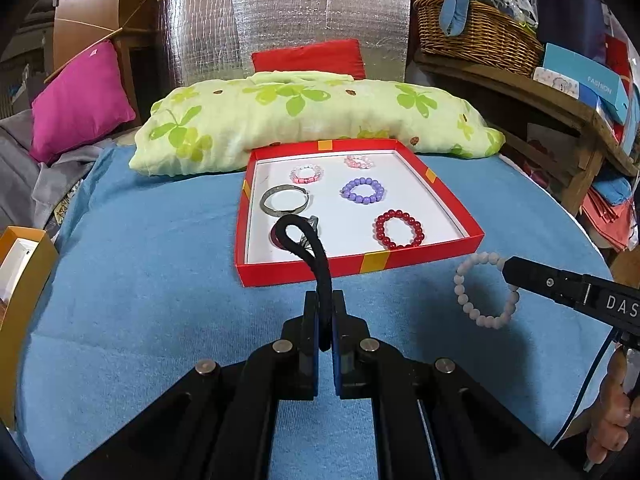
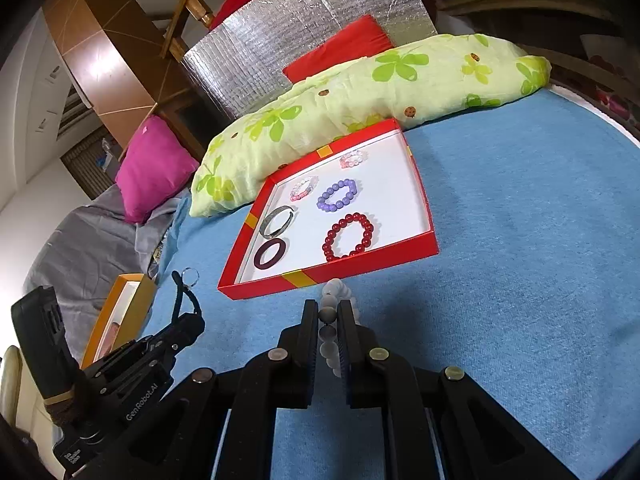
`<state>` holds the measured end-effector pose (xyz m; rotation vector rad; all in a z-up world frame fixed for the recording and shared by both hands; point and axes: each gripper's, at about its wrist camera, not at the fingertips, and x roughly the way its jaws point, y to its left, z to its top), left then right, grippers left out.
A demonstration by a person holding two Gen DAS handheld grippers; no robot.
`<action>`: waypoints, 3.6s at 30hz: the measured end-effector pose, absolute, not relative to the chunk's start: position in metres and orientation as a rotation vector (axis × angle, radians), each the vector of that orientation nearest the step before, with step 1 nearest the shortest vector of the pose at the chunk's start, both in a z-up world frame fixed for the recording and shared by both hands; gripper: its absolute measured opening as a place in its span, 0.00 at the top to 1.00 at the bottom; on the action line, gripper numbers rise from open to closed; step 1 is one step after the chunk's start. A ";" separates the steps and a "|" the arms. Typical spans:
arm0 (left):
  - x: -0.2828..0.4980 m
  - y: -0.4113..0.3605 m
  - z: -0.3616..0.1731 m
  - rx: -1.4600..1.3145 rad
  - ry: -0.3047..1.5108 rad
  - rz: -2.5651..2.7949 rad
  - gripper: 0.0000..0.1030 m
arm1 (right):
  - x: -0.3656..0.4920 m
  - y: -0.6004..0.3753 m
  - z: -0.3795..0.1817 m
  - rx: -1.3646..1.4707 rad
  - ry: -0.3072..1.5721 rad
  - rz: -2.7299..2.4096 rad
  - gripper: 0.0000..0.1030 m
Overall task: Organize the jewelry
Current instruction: 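Carry the pearl bracelet and black hair tie over the red box with both tools, then lower both items into the box and open both tools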
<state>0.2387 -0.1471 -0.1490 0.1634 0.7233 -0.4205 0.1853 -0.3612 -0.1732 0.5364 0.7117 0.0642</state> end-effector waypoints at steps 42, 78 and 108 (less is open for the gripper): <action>0.288 -0.147 -0.156 0.234 0.715 -0.379 0.95 | 0.236 -0.379 -0.173 0.584 0.691 0.089 0.90; 0.368 -0.172 -0.164 0.036 0.761 -0.617 0.95 | 0.322 -0.416 -0.165 0.600 0.596 0.072 0.90; 0.375 -0.199 -0.177 0.192 0.779 -0.530 0.95 | 0.338 -0.417 -0.182 0.624 0.616 0.090 0.90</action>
